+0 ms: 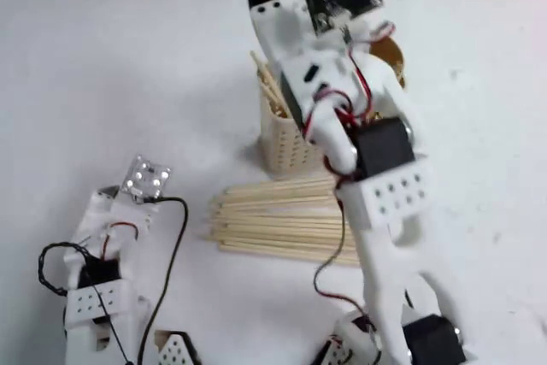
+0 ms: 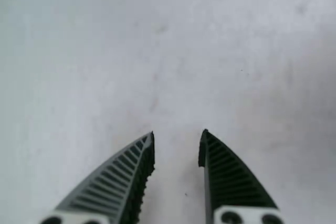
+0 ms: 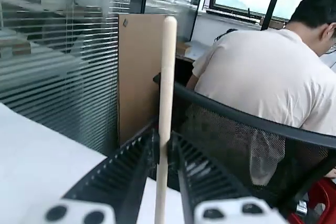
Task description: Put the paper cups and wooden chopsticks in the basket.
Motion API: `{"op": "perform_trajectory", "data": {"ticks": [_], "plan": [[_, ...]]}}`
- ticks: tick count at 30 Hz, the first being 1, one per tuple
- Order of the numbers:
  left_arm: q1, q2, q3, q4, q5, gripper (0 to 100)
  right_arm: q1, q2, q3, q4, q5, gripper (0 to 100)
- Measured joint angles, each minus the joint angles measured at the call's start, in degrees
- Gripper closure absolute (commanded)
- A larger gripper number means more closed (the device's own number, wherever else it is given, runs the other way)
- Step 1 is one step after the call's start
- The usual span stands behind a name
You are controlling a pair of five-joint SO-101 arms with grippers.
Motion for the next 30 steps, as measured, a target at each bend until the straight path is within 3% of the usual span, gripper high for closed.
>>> {"op": "perform_trajectory", "data": {"ticks": [15,23,30], "plan": [[0.0,0.0,0.0,0.0,0.0,85,2.5,1.8,5.5,-0.4,-0.2,97.5],[0.0,0.0,0.0,0.0,0.0,85,2.6,-2.2,5.9,4.5,-0.3,80.1],[0.0,0.0,0.0,0.0,0.0,85,2.8,-6.1,5.9,14.6,-0.3,79.6]]}}
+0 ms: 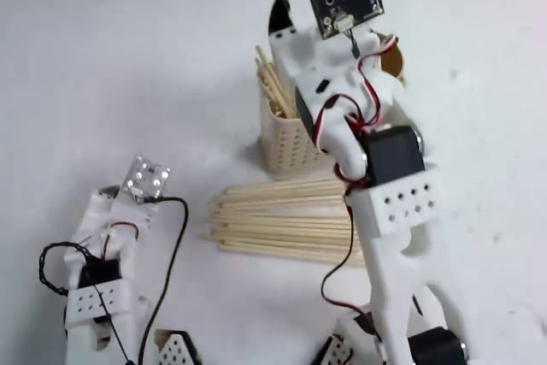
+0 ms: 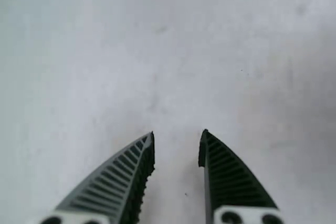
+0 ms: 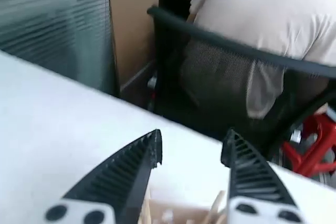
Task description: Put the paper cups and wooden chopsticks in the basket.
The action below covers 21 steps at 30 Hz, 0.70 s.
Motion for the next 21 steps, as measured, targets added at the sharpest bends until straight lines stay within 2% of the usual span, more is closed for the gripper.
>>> {"op": "perform_trajectory", "data": {"ticks": [4,6,10,11,16,21], "plan": [[0.0,0.0,0.0,0.0,0.0,85,0.1,-3.7,-0.1,13.4,0.2,79.6],[0.0,0.0,0.0,0.0,0.0,85,-0.6,-5.1,-0.1,19.6,2.7,84.6],[0.0,0.0,0.0,0.0,0.0,85,-6.7,-5.8,3.4,28.9,7.1,98.5],[0.0,0.0,0.0,0.0,0.0,85,-8.4,-5.8,5.4,30.3,8.6,98.3],[0.0,0.0,0.0,0.0,0.0,85,-18.4,-5.8,22.1,31.1,19.0,89.1],[0.0,0.0,0.0,0.0,0.0,85,-21.9,-5.8,42.2,19.7,25.4,88.3]]}}
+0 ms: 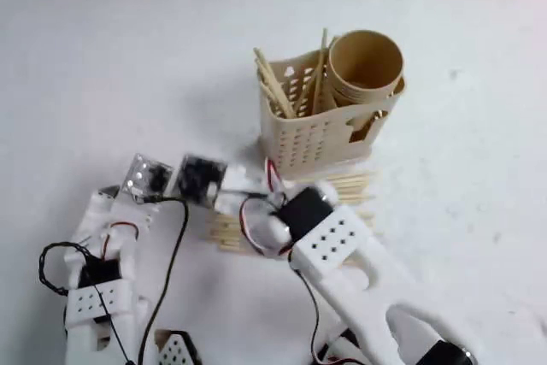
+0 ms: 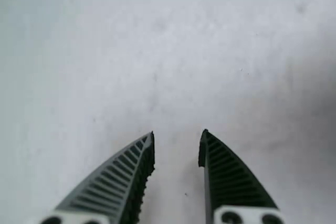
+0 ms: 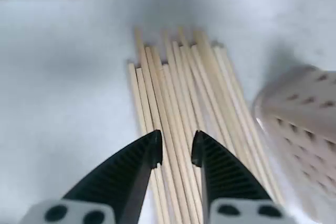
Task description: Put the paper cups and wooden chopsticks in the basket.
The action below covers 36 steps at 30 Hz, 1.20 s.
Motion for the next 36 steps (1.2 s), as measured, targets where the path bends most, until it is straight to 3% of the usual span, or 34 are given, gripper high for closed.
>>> {"op": "perform_trajectory", "data": {"ticks": [5,12,25,32,36], "plan": [[0.0,0.0,0.0,0.0,0.0,85,-0.6,0.0,12.1,-9.7,4.0,88.2],[0.0,0.0,0.0,0.0,0.0,85,-0.4,0.0,19.4,-13.0,5.0,88.2],[0.0,0.0,0.0,0.0,0.0,85,-0.4,0.4,23.0,-16.8,5.0,88.2],[0.0,0.0,0.0,0.0,0.0,85,-0.4,8.8,22.2,-21.6,5.0,88.9],[0.0,0.0,0.0,0.0,0.0,85,0.4,10.8,20.4,-21.6,5.1,97.8]]}}
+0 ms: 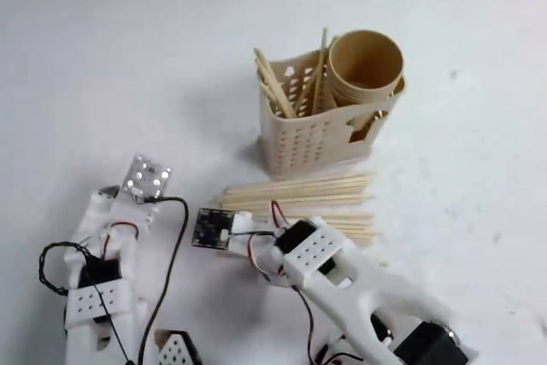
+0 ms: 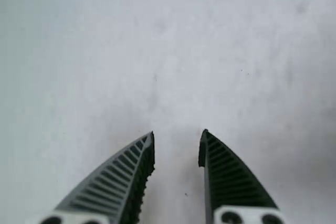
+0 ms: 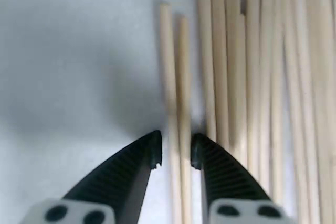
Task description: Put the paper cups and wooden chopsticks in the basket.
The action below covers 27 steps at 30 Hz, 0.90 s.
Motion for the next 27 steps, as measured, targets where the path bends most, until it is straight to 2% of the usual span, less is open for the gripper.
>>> {"op": "perform_trajectory", "data": {"ticks": [10,21,27], "plan": [[0.0,0.0,0.0,0.0,0.0,85,1.4,-1.2,-0.8,0.6,0.0,98.2],[0.3,0.0,0.0,0.0,0.0,85,1.3,-18.6,-5.7,15.0,-0.1,98.0],[0.3,0.0,0.0,0.0,0.0,85,1.3,-16.4,-5.5,14.2,-0.1,85.6]]}}
